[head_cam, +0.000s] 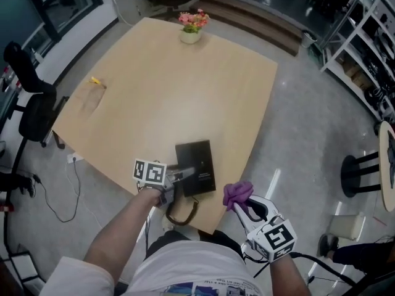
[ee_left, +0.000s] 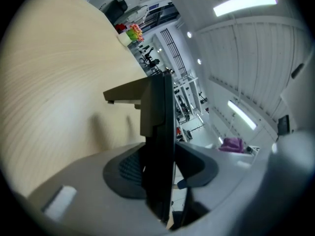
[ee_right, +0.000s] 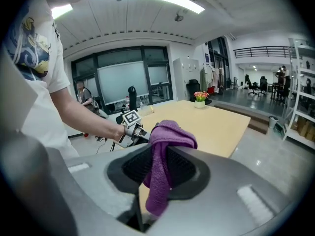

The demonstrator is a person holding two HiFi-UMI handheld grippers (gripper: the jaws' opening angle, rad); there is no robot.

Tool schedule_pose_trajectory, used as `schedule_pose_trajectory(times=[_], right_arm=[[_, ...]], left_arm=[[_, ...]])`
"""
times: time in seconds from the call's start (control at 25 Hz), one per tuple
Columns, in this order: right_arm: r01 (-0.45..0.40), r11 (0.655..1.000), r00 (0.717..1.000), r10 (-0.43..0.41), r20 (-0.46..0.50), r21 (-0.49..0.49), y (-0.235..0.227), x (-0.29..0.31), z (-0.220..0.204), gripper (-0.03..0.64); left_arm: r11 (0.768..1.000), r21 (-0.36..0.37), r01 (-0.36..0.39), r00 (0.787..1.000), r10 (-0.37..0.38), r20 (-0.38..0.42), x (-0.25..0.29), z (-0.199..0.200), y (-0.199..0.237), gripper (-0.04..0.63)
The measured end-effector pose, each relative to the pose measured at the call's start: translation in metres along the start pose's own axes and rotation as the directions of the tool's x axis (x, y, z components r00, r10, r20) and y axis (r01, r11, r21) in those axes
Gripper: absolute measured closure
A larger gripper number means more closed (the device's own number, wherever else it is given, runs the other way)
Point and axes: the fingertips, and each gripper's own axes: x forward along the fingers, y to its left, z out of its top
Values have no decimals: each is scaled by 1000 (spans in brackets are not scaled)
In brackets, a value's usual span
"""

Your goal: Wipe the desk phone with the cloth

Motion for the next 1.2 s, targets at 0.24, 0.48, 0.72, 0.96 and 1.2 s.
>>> schedule_pose_trajectory(times=[0.24, 0.48, 0.72, 0.96, 1.2], right_arm=[[-101, 986, 989, 113, 91, -132, 12, 47, 61, 525], [-129, 967, 984, 152, 89, -220, 22, 88, 96, 525], [-178, 963, 982, 186, 21, -205, 39, 85, 63, 525], [-227, 958, 974, 220, -60, -177, 61, 64, 14, 525], [-284, 941, 955, 260, -140, -186, 75, 42, -8, 525]], left_arm=[[998, 51, 36, 999, -35, -18, -11, -15, -52, 400], [997, 62, 49, 999, -49, 3, -21, -24, -79, 400], [998, 48, 48, 997, -50, 56, -35, -25, -84, 399], [998, 41, 48, 995, -52, 87, -50, -24, -85, 400], [998, 53, 47, 994, -52, 98, -56, -19, -92, 402]])
